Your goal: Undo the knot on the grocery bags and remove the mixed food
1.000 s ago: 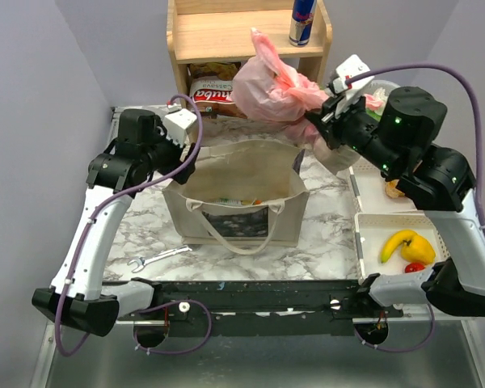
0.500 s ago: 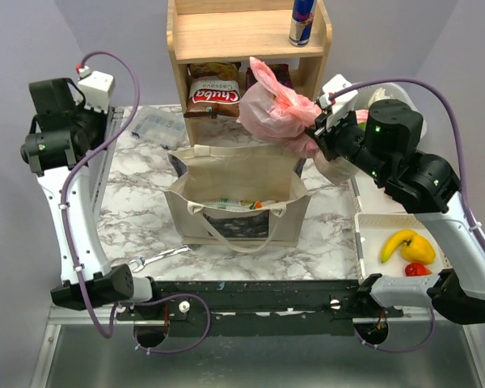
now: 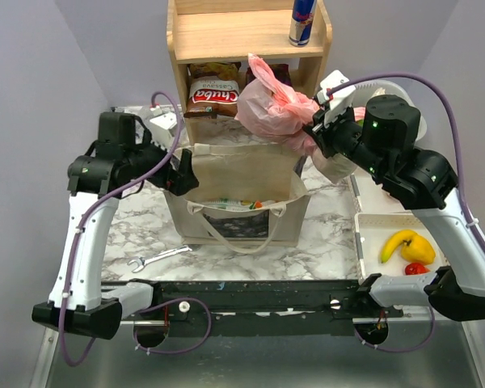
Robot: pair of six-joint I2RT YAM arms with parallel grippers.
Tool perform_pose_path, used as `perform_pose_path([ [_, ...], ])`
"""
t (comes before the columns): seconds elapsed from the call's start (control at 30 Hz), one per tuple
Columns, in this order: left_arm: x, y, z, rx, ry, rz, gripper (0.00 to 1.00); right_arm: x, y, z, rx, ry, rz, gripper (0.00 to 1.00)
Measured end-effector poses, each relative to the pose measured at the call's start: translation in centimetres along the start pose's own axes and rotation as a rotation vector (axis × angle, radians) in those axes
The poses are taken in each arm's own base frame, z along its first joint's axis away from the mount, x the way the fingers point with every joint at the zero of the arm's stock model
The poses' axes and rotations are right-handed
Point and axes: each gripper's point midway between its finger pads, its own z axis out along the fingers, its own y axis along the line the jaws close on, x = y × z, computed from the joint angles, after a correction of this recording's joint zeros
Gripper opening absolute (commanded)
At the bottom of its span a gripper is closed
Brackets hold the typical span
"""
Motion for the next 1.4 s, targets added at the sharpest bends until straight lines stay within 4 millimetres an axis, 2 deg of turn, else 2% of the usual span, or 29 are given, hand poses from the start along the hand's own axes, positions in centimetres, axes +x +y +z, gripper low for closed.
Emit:
perform_pose_path([
  [0.03,1.0,-0.3,0.9,0.02,0.029,-0.019,0.82,-0.1,-0.1,0.1,0.001,-0.001,0.0,0.01],
  [0.1,3.2,-0.5,2.5,0.039,0.101,-0.052,0.57,-0.1,-0.1,0.1,0.002,-0.002,0.001,0.01],
  [0.17,5.0,-0.1,3.9,0.034,0.169,-0.087,0.22,-0.1,-0.1,0.1,0.003,-0.001,0.0,0.01],
  [0.2,5.4,0.1,4.3,0.028,0.188,-0.098,0.0,-0.1,-0.1,0.1,0.005,0.0,0.001,0.01],
  [0.27,5.5,1.6,4.6,-0.021,0.212,-0.124,0.0,-0.1,-0.3,0.1,0.015,0.001,0.006,0.01],
  [0.33,4.4,3.5,3.8,-0.087,0.202,-0.15,0.0,-0.1,-0.6,0.2,0.027,0.002,0.019,0.01],
  [0.37,3.1,5.2,3.0,-0.141,0.175,-0.163,0.0,-0.1,-0.6,0.2,0.031,0.002,0.029,0.01],
  [0.4,2.9,5.8,2.7,-0.162,0.173,-0.171,0.0,0.0,-0.7,0.3,0.036,0.004,0.038,0.01],
  [0.43,1.4,8.0,1.3,-0.226,0.135,-0.187,0.0,0.0,-0.8,0.3,0.04,0.004,0.047,0.01],
  [0.5,-0.1,11.9,-1.3,-0.343,0.09,-0.209,0.0,0.1,-1.0,0.5,0.047,0.006,0.06,0.01],
  [0.6,-0.4,17.0,-4.8,-0.5,0.061,-0.209,0.0,0.3,-1.0,0.8,0.051,0.009,0.081,0.01],
  [0.67,0.7,20.4,-7.1,-0.606,0.082,-0.219,0.0,0.6,-0.8,1.0,0.049,0.016,0.087,0.01],
  [0.7,1.6,21.9,-7.9,-0.648,0.109,-0.223,0.08,0.9,-0.7,1.1,0.043,0.022,0.089,0.01],
  [0.77,3.1,23.9,-8.9,-0.695,0.153,-0.239,0.39,1.4,-0.3,1.4,0.028,0.034,0.092,0.01],
  [0.83,4.4,25.8,-9.4,-0.718,0.194,-0.246,0.64,2.1,0.5,1.7,-0.002,0.051,0.093,0.01],
  [0.9,4.6,26.8,-9.9,-0.734,0.208,-0.234,0.8,3.2,1.4,1.9,-0.043,0.071,0.09,0.01],
  [1.0,3.5,26.4,-10.5,-0.737,0.188,-0.201,0.91,5.7,3.2,1.8,-0.115,0.115,0.078,0.01],
  [1.07,1.4,25.3,-11.4,-0.741,0.146,-0.164,0.97,7.7,4.4,1.6,-0.16,0.15,0.063,0.01],
  [1.13,-0.8,24.0,-12.2,-0.74,0.1,-0.125,0.98,9.5,5.3,1.7,-0.198,0.182,0.034,0.01],
  [1.23,-6.0,19.6,-12.8,-0.675,-0.038,-0.019,0.99,11.7,6.5,2.6,-0.253,0.209,-0.019,0.01],
  [1.27,-6.9,18.5,-12.7,-0.655,-0.063,0.01,0.99,12.7,7.1,3.1,-0.271,0.214,-0.038,0.01],
  [1.3,-8.2,16.6,-12.6,-0.617,-0.102,0.06,0.99,13.7,7.6,3.5,-0.291,0.221,-0.054,0.01],
  [1.33,-9.2,13.8,-12.0,-0.55,-0.137,0.12,0.98,14.7,8.1,3.9,-0.307,0.226,-0.071,0.01],
  [1.37,-9.4,12.4,-11.6,-0.513,-0.149,0.145,0.98,15.9,8.6,4.4,-0.322,0.234,-0.088,0.01],
  [1.4,-9.7,10.0,-11.0,-0.445,-0.169,0.194,0.99,17.2,9.1,4.8,-0.334,0.242,-0.103,0.01],
])
